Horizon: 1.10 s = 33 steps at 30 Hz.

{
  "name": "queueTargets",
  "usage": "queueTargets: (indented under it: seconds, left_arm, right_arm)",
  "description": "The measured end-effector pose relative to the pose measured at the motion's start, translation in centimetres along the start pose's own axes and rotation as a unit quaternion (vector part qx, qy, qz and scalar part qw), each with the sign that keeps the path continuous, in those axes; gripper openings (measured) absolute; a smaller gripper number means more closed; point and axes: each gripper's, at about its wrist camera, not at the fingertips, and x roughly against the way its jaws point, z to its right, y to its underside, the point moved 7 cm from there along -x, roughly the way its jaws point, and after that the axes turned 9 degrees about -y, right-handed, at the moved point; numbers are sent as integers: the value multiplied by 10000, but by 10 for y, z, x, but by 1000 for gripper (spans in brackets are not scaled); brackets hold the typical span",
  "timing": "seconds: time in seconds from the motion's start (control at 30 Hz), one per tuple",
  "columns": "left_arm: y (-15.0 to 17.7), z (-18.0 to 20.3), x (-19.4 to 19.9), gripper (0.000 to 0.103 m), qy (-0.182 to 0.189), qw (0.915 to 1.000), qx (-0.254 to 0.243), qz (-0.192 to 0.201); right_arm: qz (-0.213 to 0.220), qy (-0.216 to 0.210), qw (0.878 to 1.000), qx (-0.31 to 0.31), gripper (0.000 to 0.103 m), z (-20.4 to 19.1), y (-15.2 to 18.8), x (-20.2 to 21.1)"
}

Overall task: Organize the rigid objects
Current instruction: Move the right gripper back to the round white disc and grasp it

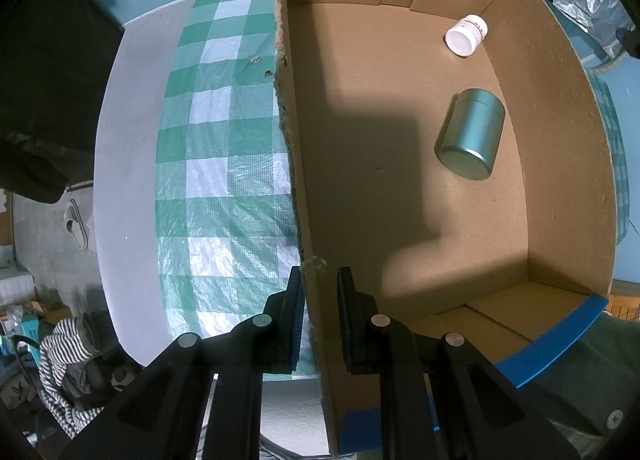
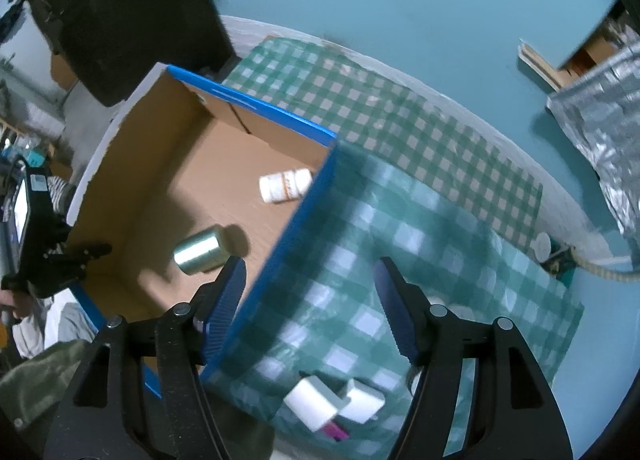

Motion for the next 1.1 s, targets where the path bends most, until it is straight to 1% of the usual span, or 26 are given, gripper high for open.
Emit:
queueTargets:
  seconds: [0.37,0.47,0.57,0.63,0.83,1.0,1.1]
  left_arm:
    - [4,0,-2,16,-1,10000,28,-29]
    - [4,0,-2,16,-5,10000,40,-30]
    - [4,-2,-2,16,-2,10000,55,-25]
    - [4,-3,-3,16,-5,10000,65,-22]
    - [7,-5,-5,16,-10,10000,90,-42]
    - [7,-5,-7,16,-24,10000,70,-59]
    - [7,-4,-6,16,-19,10000,66,-61]
  right_arm:
    - [-58,90,9973,-729,69,47,46,7]
    - [-69,82,9949,-999,72,63,61,5]
    - [-100,109,9910,-1329,72,84,77,1]
    - [-150,119,9863,-1638,72,103,91,-5]
    - [-197,106,9734,-2281,73,144,126,-22]
    - [-304,91,9652,-2595,73,165,150,-44]
    - [-308,55,9641,-2637,73,170,158,-56]
